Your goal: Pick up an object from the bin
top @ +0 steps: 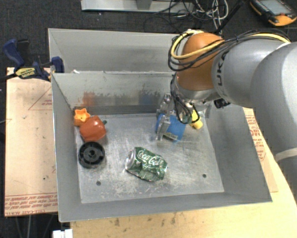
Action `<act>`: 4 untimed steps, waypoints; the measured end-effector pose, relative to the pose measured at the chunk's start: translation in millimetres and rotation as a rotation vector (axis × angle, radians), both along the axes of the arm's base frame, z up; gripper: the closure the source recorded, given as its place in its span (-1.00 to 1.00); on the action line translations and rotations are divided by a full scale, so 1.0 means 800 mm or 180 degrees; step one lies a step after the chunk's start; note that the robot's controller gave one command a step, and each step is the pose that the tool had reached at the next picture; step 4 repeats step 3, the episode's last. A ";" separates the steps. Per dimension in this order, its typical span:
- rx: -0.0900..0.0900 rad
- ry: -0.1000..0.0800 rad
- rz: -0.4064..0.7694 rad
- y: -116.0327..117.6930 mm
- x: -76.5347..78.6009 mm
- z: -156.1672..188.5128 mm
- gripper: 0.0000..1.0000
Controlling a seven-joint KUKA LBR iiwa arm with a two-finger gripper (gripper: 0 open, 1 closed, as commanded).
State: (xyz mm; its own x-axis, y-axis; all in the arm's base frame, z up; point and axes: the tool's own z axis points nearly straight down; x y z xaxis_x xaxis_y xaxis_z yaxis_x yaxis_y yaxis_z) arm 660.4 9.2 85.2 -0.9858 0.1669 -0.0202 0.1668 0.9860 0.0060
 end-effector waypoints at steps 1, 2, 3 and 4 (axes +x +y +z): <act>-0.0004 0.0048 0.0005 0.000 0.002 0.017 1.00; -0.0005 0.0056 0.0004 0.000 0.001 0.021 1.00; -0.0004 0.0044 0.0009 0.001 0.004 0.098 1.00; -0.0004 0.0044 0.0009 0.001 0.004 0.098 1.00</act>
Offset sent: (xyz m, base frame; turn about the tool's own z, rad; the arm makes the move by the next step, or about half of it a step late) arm 0.0000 0.0001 0.0166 -0.0001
